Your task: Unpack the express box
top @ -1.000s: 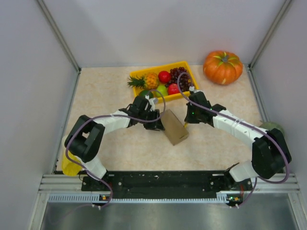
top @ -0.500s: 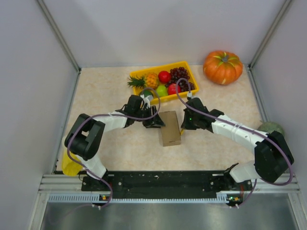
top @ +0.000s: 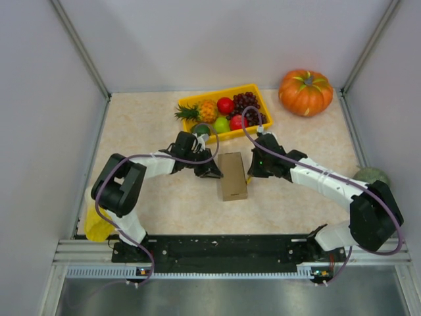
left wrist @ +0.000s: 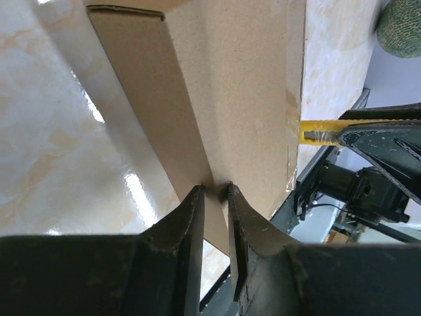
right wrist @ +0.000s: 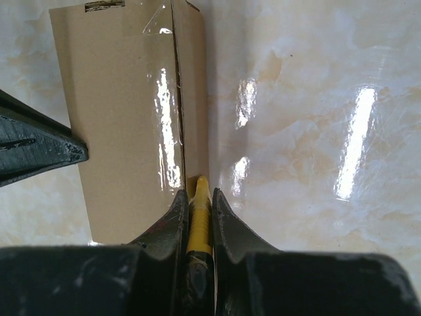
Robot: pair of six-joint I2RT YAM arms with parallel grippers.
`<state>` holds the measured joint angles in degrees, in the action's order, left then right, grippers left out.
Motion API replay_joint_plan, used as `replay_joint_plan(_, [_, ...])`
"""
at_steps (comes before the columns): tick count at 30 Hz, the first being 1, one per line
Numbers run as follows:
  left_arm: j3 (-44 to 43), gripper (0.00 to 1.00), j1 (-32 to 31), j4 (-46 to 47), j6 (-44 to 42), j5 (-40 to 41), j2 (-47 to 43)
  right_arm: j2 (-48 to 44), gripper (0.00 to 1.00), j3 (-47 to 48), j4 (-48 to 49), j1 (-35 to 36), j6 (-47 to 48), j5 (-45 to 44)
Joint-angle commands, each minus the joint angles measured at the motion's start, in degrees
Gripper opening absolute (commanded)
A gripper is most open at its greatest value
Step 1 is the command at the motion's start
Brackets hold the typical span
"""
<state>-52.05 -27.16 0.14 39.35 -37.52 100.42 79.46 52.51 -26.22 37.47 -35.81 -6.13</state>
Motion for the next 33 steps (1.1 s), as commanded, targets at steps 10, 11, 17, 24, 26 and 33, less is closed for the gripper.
replay_joint_plan(10, [8.72,0.19,6.24,6.98,5.38,-5.29,0.74,-7.04,0.0,4.7,3.19,1.11,-1.72,5.34])
replay_joint_plan(11, [8.9,0.19,6.33,6.72,5.38,-5.11,0.65,-7.3,0.0,4.97,3.19,1.11,-1.72,5.69])
replay_joint_plan(17, [10.74,0.19,7.91,3.82,5.21,-3.0,0.56,-8.7,0.0,6.37,3.1,2.25,-1.54,5.87])
replay_joint_plan(24, [10.22,0.19,8.44,2.94,5.03,-2.65,0.39,-10.64,0.0,7.96,2.75,2.96,-0.58,5.78])
replay_joint_plan(26, [9.87,0.18,8.44,2.5,4.86,-2.21,-0.13,-11.08,0.0,8.31,2.84,2.96,-0.14,5.6])
replay_joint_plan(33, [7.93,0.19,9.22,-4.78,2.92,3.92,-3.65,-11.87,0.0,7.26,2.66,3.04,1.97,4.02])
